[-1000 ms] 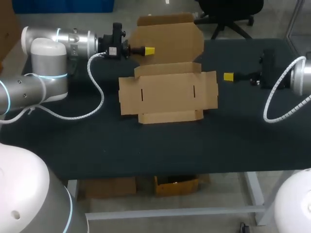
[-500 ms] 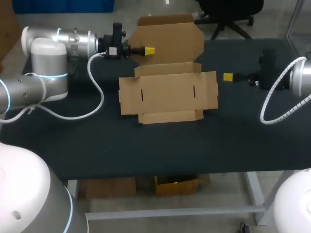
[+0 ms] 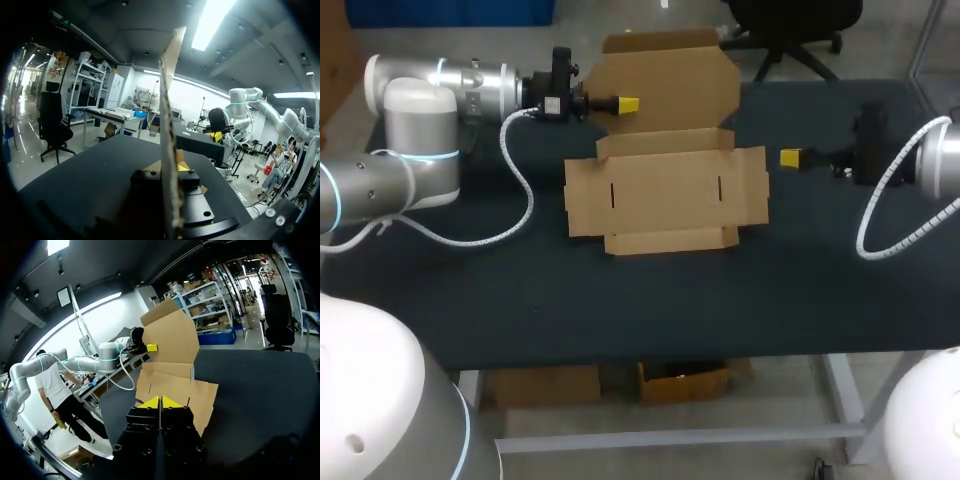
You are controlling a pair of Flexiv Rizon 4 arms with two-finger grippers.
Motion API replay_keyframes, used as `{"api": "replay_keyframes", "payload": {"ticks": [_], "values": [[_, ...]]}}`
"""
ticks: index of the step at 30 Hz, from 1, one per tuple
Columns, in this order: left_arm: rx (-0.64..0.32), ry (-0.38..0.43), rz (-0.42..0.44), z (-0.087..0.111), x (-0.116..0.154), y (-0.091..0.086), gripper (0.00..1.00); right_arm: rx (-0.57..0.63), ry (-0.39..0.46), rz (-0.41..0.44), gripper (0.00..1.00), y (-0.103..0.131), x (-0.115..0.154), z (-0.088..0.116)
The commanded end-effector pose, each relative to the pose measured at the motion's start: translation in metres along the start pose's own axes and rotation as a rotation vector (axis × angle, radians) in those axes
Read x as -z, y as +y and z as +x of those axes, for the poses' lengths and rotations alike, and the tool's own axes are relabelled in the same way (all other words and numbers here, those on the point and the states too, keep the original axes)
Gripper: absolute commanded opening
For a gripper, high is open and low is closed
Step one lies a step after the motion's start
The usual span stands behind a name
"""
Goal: Assemble the packaging by folding the flat box into shape, placing the metal phone stand inside, and closing the box properly
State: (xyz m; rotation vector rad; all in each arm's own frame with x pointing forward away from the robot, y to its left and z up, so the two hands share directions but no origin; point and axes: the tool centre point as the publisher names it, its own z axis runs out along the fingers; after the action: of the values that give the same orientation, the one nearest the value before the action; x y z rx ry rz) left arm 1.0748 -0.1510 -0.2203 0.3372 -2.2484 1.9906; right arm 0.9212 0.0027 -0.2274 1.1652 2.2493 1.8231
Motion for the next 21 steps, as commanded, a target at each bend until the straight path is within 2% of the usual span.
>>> {"api": "replay_keyframes", "payload": {"ticks": [1,12,21], "values": [[-0.001,0.004,0.002,-0.001,0.0,0.0,0.0,0.033,-0.052,-0.034,0.0,-0.01,0.011,0.016],[-0.108,-0.029,-0.015,0.016,-0.008,-0.006,0.0,0.135,-0.126,-0.076,0.0,-0.035,0.039,0.043],[-0.192,-0.037,-0.033,0.027,-0.014,-0.011,0.0,0.163,-0.148,-0.095,0.0,-0.056,0.05,0.053]]}}
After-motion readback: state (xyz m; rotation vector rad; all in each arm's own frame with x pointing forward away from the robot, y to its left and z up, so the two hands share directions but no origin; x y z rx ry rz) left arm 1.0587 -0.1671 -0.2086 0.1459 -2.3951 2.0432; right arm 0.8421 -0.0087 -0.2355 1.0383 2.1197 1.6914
